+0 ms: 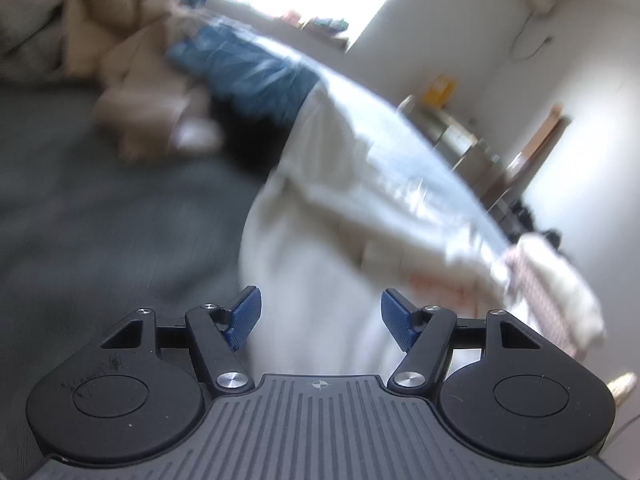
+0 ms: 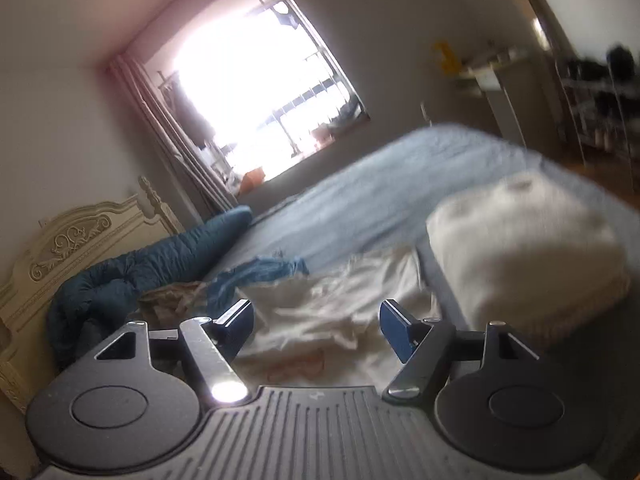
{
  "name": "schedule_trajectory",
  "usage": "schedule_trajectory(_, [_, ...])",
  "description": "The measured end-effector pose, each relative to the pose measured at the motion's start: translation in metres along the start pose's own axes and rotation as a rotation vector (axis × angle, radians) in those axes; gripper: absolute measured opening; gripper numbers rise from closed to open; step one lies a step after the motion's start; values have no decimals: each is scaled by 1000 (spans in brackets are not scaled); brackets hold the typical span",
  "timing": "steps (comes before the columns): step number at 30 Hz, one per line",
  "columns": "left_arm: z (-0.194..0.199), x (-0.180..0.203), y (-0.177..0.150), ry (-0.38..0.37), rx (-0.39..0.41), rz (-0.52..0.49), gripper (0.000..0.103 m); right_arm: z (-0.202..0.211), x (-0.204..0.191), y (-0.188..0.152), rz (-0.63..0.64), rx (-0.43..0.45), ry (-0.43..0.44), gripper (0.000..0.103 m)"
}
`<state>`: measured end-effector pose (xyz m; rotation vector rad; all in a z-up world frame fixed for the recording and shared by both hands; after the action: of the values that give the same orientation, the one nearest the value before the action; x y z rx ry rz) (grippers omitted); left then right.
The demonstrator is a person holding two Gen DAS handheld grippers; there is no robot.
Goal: Fold clothes
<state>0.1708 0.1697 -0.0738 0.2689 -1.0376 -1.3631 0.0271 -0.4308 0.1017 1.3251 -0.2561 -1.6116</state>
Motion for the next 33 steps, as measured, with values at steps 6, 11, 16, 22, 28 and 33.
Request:
schedule_trajectory(6, [27,1,-58,56,-45,24,67,-67,95,-88,-128,-178,-132,66])
schedule_trajectory(11, [39,7,-90,40,-56,53,67,-87,132,-120,-185,-232,-140,53])
schedule_trajectory(16, [41,23,-117,-14,-86,33,60,-86,126,-144,-169,-276,-75,51])
schedule_trajectory(22, [39,28,-123,-16,-68,-24,53,-75,130,-145,-177,-269,-58,48])
schedule_trajectory(28, [36,24,-120,-13,-61,15,39,-76,130,-149,-215,-268,-9,26])
schedule_trajectory(33, [36,14,-123,-41,-53,54,27,-72,127,-151,-201,-263,-9,26])
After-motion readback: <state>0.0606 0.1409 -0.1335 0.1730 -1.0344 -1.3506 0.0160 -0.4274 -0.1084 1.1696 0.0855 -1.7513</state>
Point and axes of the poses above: each gripper's, at about its wrist camera, not at the fingertips, and z roughly against the way its jaws point, x to its right, y to its top, the point moved 6 cm from there along -z, roughly the way its jaws point, and after that the axes turned 4 degrees about -z, right-handed, at the moved point
